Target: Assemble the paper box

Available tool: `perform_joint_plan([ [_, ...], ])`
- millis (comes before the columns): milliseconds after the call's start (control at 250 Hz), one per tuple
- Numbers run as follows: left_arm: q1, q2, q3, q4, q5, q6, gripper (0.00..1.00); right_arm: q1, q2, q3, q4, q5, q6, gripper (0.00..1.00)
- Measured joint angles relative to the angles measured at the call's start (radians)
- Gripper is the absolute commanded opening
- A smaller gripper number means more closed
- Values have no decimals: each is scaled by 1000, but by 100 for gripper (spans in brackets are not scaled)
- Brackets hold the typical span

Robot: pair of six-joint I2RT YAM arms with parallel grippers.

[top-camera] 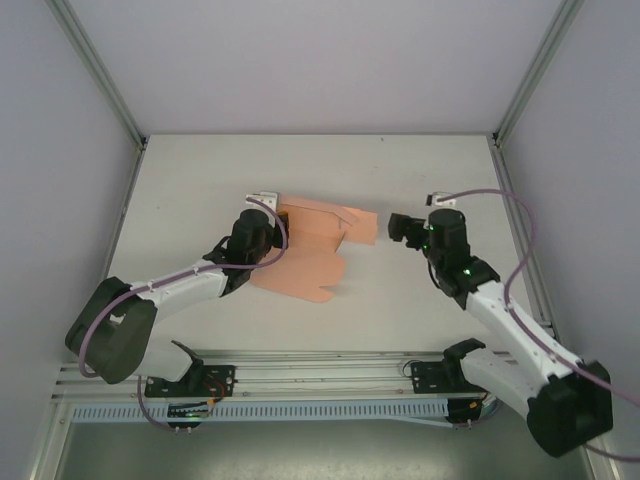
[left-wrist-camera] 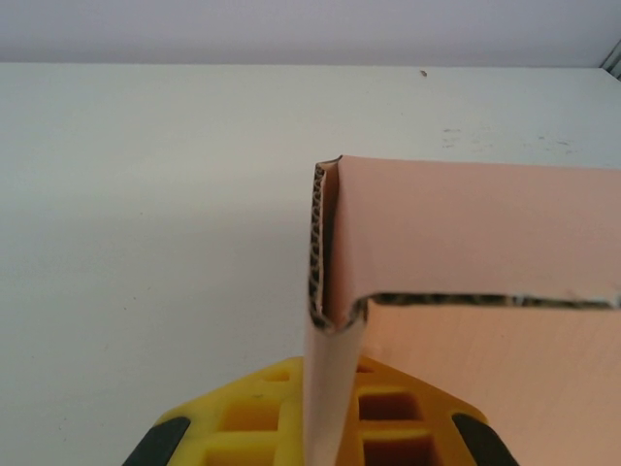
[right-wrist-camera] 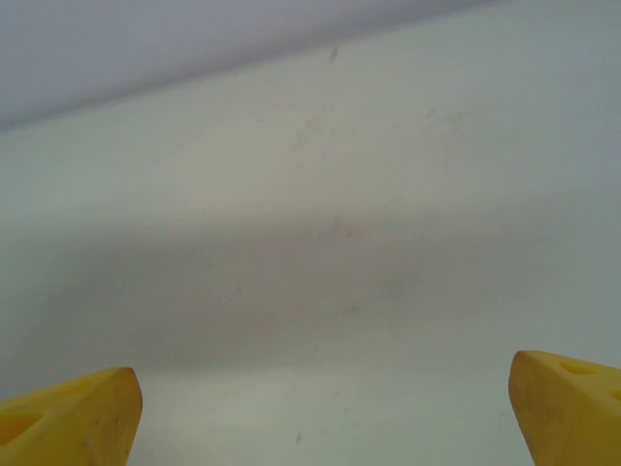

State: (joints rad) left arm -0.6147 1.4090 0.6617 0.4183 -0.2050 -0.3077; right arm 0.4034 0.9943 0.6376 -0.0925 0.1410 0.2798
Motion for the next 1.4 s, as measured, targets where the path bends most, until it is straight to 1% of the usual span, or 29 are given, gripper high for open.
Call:
perform_joint_plan([
  [108, 0, -9, -1, -1, -9, 1, 0, 2, 87, 26, -3, -106, -1, 94],
  [224, 11, -14, -4, -4, -39, 4, 0, 11, 122, 37, 11, -202, -3, 93],
  [368, 10, -14, -5, -4, -43, 5, 0, 73, 130, 37, 47, -327, -12, 93],
  [496, 10, -14, -5, -3, -38, 4, 0, 130, 155, 38, 96, -405, -19, 93],
  [548, 9, -13, -5, -3, -35, 4, 0, 145, 179, 47, 111, -431, -22, 91],
  [675, 7, -7, -5, 0, -29, 8, 0, 177, 240, 77, 150, -481, -47, 87],
  [815, 7, -6, -5, 5, -27, 9, 0, 195, 316, 115, 188, -510, -63, 76],
  [851, 7, -6, -5, 4, -31, 11, 0, 197, 333, 124, 195, -512, -63, 74],
  [1039, 8, -5, -6, 6, -57, 32, 0, 217, 360, 147, 201, -554, -85, 74],
  [1203, 8, 16, -19, 54, -68, 53, 0, 226, 384, 163, 199, -573, -103, 76],
  [1399, 8, 73, -18, 42, -69, 56, 0, 243, 439, 164, 194, -573, -126, 84],
])
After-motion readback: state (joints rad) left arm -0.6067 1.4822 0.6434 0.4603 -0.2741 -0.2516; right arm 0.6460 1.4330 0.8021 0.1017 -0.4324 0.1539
